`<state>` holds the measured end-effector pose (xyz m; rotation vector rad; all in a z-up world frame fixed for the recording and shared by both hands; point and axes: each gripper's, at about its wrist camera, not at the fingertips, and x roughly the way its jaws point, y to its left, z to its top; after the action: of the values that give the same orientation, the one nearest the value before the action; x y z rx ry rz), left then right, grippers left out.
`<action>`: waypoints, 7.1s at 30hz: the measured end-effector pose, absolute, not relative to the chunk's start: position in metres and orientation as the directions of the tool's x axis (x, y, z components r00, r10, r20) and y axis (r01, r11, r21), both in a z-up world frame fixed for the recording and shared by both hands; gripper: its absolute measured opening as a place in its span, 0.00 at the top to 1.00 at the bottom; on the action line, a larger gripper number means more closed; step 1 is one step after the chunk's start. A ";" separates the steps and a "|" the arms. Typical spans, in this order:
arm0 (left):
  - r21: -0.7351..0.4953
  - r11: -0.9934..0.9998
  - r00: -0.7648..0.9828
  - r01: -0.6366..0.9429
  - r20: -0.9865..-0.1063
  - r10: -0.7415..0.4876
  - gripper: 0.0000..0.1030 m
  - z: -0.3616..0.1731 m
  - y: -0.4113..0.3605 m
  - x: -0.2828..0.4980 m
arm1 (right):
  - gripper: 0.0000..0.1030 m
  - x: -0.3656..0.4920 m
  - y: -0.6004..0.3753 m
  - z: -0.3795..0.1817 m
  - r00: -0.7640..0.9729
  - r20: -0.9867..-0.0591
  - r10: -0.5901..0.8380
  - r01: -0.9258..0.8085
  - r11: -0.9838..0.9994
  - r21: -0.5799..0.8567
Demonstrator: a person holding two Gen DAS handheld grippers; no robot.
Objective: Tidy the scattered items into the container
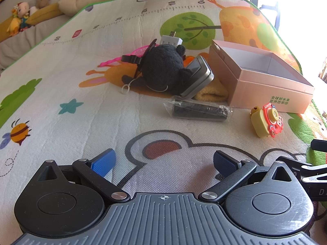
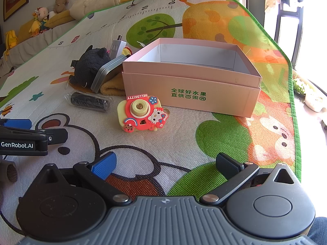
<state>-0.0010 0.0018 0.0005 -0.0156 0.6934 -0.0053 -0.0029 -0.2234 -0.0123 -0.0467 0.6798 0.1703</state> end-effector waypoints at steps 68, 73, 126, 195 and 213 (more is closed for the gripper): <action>-0.021 1.000 0.770 0.001 -0.638 -0.014 0.00 0.001 0.002 -0.001 | 0.00 -0.001 -0.223 -0.013 0.765 -0.629 0.142 -0.172 0.985 0.014; 0.009 1.000 0.762 0.003 -0.648 0.003 0.00 0.001 -0.005 -0.001 | 0.00 -0.003 -0.223 -0.013 0.763 -0.630 0.141 -0.172 0.985 0.011; -0.025 0.992 0.795 0.122 -0.596 -0.113 0.00 0.027 0.023 0.008 | 0.31 0.048 -0.194 0.006 0.741 -0.600 0.301 -0.428 0.900 -0.077; 0.089 0.878 0.742 0.471 -0.579 -0.339 0.12 0.036 -0.080 -0.048 | 0.41 -0.073 -0.280 0.058 0.733 -0.598 0.322 -0.363 0.930 0.056; 0.147 0.890 0.863 0.432 -0.354 -0.360 0.02 0.080 -0.100 0.109 | 0.20 0.134 -0.307 0.127 0.885 -0.399 0.239 -0.200 0.970 0.138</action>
<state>0.1089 -0.0996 0.0796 0.2259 0.3255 -0.4186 0.1336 -0.3074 0.1270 0.0941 0.4263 0.2283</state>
